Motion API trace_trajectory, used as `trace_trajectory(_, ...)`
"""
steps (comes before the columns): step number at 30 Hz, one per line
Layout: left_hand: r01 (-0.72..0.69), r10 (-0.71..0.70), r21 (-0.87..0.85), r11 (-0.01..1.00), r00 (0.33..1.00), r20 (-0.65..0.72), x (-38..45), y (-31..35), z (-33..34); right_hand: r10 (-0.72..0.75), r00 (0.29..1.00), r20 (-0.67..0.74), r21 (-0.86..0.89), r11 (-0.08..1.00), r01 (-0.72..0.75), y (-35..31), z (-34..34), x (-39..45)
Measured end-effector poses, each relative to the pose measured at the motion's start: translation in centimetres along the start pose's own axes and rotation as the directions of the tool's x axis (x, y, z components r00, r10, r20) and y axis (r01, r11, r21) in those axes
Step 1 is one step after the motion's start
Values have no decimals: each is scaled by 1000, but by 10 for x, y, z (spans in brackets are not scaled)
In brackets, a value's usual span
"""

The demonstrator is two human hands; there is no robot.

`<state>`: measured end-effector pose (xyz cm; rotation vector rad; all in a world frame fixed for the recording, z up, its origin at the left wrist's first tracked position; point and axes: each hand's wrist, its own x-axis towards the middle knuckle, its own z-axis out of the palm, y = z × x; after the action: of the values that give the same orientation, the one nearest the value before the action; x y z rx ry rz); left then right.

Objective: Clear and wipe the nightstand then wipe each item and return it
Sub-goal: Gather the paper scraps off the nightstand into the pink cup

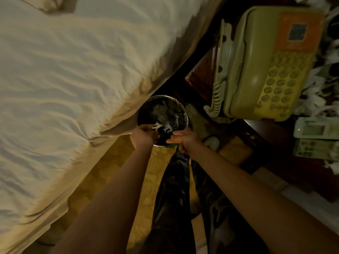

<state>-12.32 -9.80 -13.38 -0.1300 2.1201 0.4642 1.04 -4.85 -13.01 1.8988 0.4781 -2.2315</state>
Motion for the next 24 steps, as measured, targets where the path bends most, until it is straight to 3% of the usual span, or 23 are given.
trace_trajectory(8,125,-117,-57,991,985,123,-16,6,0,46,999,8,-95,994,-45,15,-51,-24)
trace_trajectory(14,238,-186,-168,956,943,277,-39,17,-6,74,994,84,163,983,-87,0,-77,-62)
trace_trajectory(19,145,-95,-157,977,952,291,-67,21,-2,5,997,82,322,946,-31,0,-95,-100)
trace_trajectory(24,0,27,-163,987,986,166,-73,24,14,-21,997,76,409,912,-12,7,-109,-106)
